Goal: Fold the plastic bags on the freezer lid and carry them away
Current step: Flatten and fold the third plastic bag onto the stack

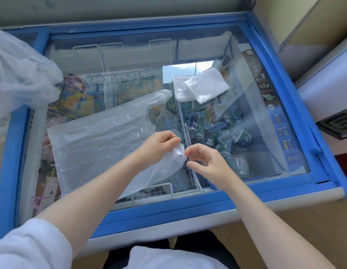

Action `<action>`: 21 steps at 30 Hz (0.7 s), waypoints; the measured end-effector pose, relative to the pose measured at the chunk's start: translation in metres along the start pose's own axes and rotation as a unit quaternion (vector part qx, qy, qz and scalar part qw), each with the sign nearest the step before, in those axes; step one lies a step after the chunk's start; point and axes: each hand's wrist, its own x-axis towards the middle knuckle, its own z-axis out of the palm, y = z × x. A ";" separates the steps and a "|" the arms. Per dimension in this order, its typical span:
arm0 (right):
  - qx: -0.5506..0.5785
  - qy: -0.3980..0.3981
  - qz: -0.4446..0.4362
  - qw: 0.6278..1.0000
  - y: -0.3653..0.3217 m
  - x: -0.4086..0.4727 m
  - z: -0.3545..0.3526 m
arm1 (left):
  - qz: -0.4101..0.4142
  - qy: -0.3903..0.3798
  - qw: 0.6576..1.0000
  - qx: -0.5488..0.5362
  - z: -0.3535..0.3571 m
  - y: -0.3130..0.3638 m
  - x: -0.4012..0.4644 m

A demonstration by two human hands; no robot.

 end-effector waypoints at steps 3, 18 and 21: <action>-0.013 0.036 0.001 0.999 -0.003 0.003 0.004 | 0.010 -0.007 1.000 -0.013 0.002 0.002 -0.002; -0.465 0.267 -0.185 0.824 0.033 0.010 0.007 | 0.080 0.055 0.994 -0.051 0.013 0.001 0.009; -0.490 0.216 -0.063 0.843 0.048 -0.005 -0.004 | 0.140 0.090 0.971 0.171 0.012 -0.026 0.006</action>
